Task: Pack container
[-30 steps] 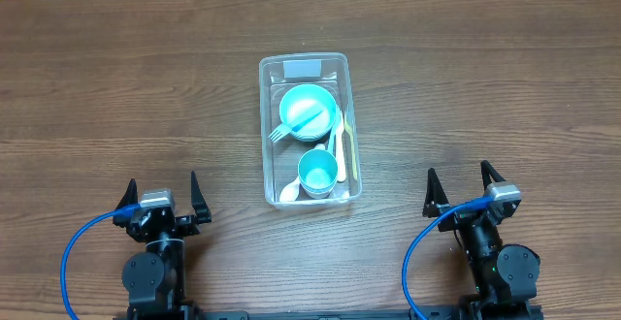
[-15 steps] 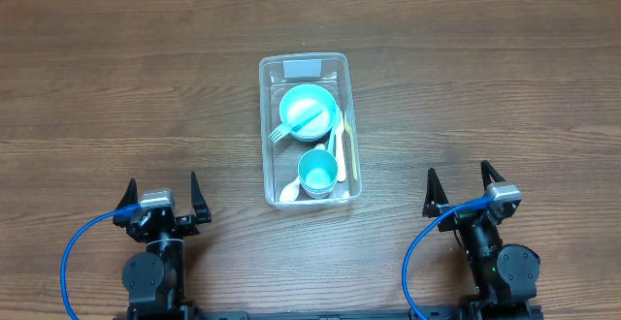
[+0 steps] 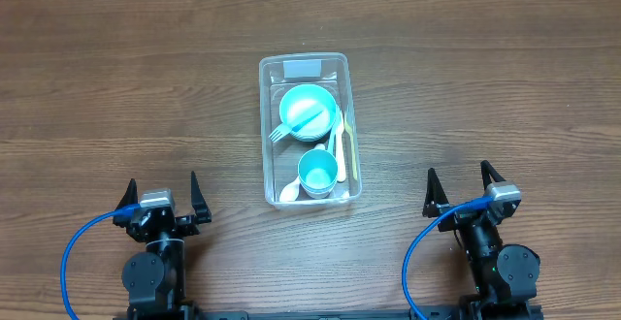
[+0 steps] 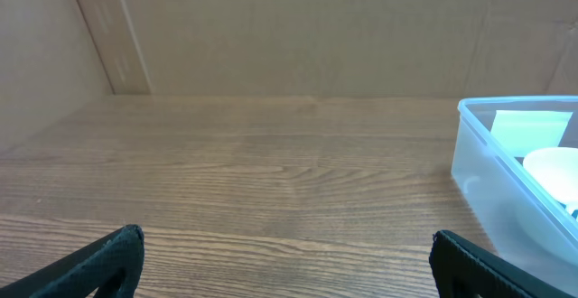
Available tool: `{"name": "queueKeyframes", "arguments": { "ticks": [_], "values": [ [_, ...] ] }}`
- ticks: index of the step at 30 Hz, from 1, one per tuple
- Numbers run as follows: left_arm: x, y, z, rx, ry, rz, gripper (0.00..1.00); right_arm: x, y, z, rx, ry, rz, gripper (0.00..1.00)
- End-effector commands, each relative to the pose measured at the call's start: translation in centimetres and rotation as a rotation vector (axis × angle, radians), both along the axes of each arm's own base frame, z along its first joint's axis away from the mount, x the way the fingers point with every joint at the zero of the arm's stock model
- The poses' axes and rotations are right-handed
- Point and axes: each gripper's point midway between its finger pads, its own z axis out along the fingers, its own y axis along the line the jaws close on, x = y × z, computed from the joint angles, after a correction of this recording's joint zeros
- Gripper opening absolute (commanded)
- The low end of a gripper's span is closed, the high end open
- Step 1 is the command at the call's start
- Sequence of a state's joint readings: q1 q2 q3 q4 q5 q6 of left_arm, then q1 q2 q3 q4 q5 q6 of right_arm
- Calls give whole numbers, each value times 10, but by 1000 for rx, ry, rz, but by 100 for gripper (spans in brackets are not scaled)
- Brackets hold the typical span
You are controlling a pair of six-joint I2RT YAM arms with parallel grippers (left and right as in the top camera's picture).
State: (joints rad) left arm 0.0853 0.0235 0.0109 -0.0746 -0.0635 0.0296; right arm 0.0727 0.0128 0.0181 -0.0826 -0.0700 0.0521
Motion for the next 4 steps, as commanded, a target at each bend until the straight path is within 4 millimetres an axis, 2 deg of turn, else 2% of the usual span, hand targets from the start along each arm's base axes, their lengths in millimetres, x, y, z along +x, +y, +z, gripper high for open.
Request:
{"name": "queueKeyframes", "arguments": {
  "ticks": [1, 4],
  "values": [
    [0, -1, 1, 16, -8, -9, 100, 0, -2, -1, -3, -6, -11, 100],
    [0, -1, 1, 16, -8, -9, 100, 0, -2, -1, -3, -6, -11, 100]
  ]
}}
